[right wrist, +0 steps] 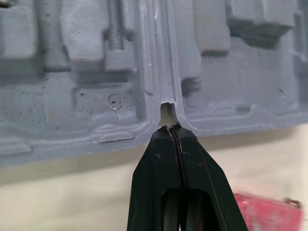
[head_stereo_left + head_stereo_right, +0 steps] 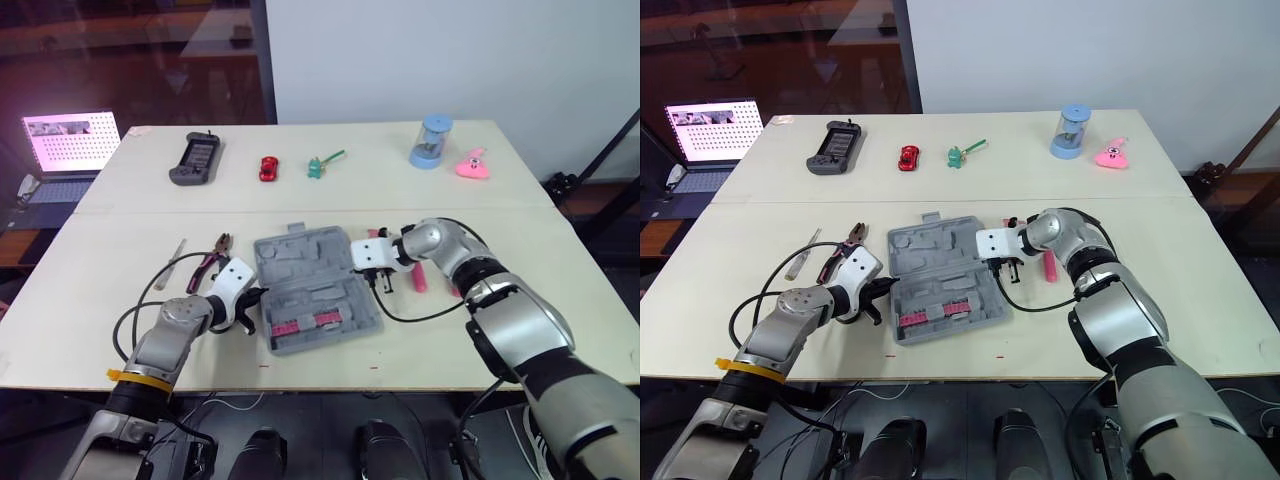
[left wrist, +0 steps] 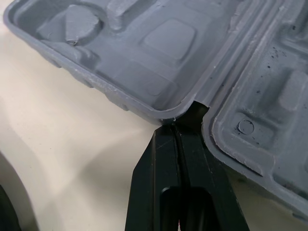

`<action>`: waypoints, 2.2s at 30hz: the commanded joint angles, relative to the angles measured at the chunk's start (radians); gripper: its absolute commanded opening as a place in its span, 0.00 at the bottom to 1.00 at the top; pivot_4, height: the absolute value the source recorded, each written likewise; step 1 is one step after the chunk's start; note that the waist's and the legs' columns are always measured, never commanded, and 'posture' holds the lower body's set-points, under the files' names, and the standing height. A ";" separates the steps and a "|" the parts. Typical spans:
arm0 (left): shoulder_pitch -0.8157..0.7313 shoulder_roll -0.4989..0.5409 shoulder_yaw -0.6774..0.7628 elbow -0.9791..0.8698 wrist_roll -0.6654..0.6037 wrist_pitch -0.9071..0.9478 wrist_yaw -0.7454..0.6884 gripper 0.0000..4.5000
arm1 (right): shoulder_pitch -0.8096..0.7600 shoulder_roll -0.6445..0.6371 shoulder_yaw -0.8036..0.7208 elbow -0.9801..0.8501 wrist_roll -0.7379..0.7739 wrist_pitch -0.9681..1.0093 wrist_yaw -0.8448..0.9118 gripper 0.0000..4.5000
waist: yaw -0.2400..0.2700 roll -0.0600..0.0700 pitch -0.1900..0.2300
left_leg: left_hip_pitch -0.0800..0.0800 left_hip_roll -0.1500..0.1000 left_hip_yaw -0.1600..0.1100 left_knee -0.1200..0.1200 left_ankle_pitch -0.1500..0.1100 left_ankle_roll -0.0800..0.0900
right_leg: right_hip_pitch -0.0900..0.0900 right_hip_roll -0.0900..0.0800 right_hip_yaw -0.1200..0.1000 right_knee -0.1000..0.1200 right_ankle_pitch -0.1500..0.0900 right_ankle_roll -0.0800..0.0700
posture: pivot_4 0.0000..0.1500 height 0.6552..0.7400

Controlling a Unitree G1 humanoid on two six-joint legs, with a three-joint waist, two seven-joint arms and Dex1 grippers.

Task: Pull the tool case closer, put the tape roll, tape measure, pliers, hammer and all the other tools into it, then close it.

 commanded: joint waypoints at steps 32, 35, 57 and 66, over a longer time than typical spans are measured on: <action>0.071 0.055 -0.037 -0.231 -0.008 0.061 -0.173 0.00 | 0.475 -0.135 -0.116 -0.804 0.255 0.386 0.217 0.00 | 0.003 0.000 0.000 | 0.000 0.000 0.000 0.000 -0.001 0.001 | 0.001 0.000 0.000 0.000 0.000 0.001 | 1.00 0.41; 0.104 0.092 -0.020 -0.247 -0.011 0.071 -0.188 0.00 | 0.512 -0.139 -0.110 -0.865 0.267 0.428 0.227 0.00 | 0.004 0.000 0.000 | 0.000 0.000 0.000 0.000 -0.002 0.003 | 0.001 0.000 0.000 0.000 0.000 0.001 | 1.00 0.41; 0.183 0.109 -0.067 -0.349 -0.026 0.130 -0.206 0.00 | 0.633 -0.211 -0.082 -1.043 0.291 0.543 0.252 0.00 | 0.006 0.000 0.000 | 0.000 0.000 0.000 0.001 -0.002 0.004 | 0.002 0.000 0.000 -0.001 0.000 0.001 | 1.00 0.41; 0.187 0.119 -0.054 -0.338 -0.027 0.126 -0.210 0.00 | 0.678 -0.236 -0.061 -1.080 0.286 0.562 0.260 0.00 | 0.006 -0.001 0.000 | 0.001 0.000 0.000 0.001 -0.003 0.005 | 0.003 0.000 0.000 -0.001 0.000 0.001 | 1.00 0.41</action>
